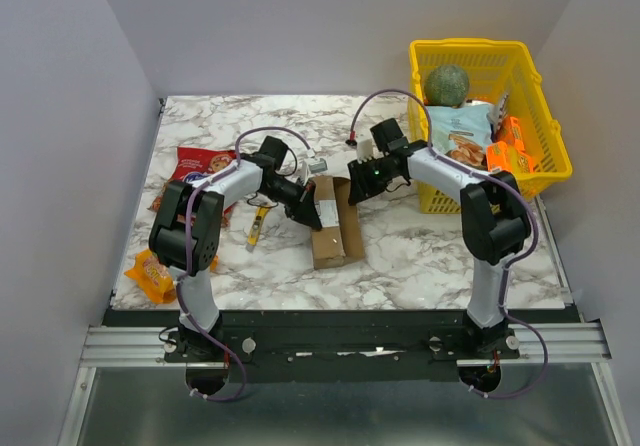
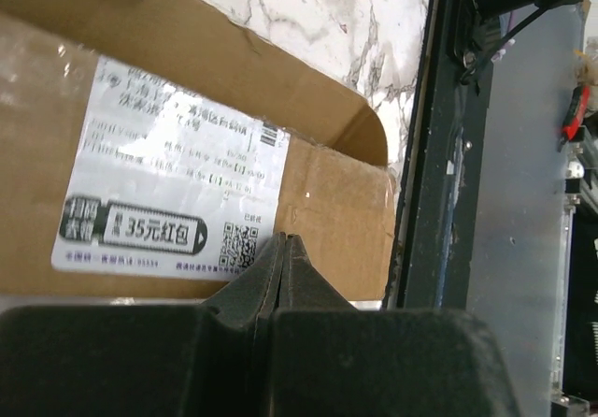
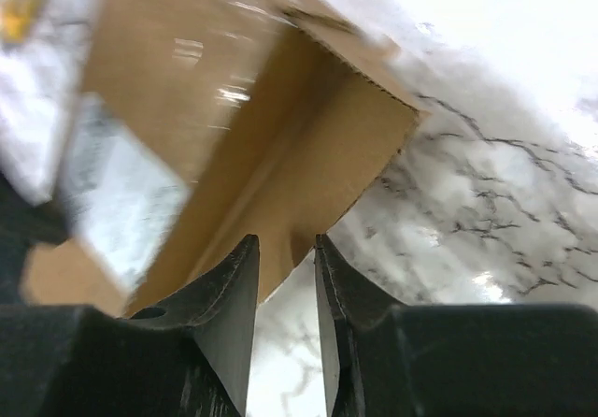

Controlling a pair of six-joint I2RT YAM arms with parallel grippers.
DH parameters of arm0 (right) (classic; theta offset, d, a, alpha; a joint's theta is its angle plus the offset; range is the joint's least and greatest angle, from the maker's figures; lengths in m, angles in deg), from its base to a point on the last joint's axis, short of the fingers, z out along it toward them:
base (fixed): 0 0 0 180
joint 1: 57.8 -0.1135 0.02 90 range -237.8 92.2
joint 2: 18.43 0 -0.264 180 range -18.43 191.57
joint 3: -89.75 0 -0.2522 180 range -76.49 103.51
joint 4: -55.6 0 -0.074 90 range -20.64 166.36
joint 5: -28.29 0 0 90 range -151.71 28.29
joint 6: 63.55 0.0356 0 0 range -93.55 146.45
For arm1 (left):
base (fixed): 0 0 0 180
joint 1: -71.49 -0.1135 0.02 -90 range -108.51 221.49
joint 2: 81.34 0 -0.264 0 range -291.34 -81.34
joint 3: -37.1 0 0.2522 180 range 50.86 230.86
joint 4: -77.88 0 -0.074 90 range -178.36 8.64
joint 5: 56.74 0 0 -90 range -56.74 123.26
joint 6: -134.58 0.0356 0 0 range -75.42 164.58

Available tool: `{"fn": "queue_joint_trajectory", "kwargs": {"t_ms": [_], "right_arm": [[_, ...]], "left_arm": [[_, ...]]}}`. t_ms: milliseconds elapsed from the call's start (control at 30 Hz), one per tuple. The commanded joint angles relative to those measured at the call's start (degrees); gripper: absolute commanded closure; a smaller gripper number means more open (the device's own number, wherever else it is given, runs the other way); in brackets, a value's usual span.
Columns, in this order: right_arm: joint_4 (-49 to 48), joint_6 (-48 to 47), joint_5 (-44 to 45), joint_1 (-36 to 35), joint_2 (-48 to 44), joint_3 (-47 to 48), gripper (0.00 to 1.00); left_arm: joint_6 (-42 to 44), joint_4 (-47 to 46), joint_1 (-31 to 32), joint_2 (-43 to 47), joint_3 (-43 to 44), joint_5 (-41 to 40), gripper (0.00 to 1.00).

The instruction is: Unpack the express box

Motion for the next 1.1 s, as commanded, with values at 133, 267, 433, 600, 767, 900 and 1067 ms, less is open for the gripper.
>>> {"fn": "queue_joint_trajectory", "kwargs": {"t_ms": [133,267,433,600,767,900,1067], "right_arm": [[-1.08,6.73,26.42,-5.68,-7.55,-3.79,0.52],[-2.04,5.50,21.17,-5.77,-6.43,-4.49,0.48],[-2.75,2.86,8.53,-5.77,-2.48,-2.56,0.43],[-1.43,2.68,5.60,-5.68,0.95,-0.36,0.38],[-0.73,2.07,1.47,-5.77,2.63,0.87,0.50],[-0.73,0.48,2.25,-5.68,1.23,1.48,0.95],[1.99,1.37,12.98,-5.68,-5.45,4.29,1.00]], "left_arm": [[5.08,2.78,-4.55,0.85,-5.17,-4.69,1.00],[6.23,2.25,-5.44,1.47,-7.65,-4.78,1.00],[5.18,0.85,-5.44,0.76,-7.83,-3.99,1.00],[4.73,0.23,-5.44,0.94,-8.88,-4.61,1.00],[5.09,-0.74,-5.62,1.03,-10.47,-5.92,1.00],[4.82,-0.39,-5.79,0.85,-10.12,-7.33,1.00],[7.89,2.24,-8.59,2.52,-10.20,-9.96,1.00]]}}
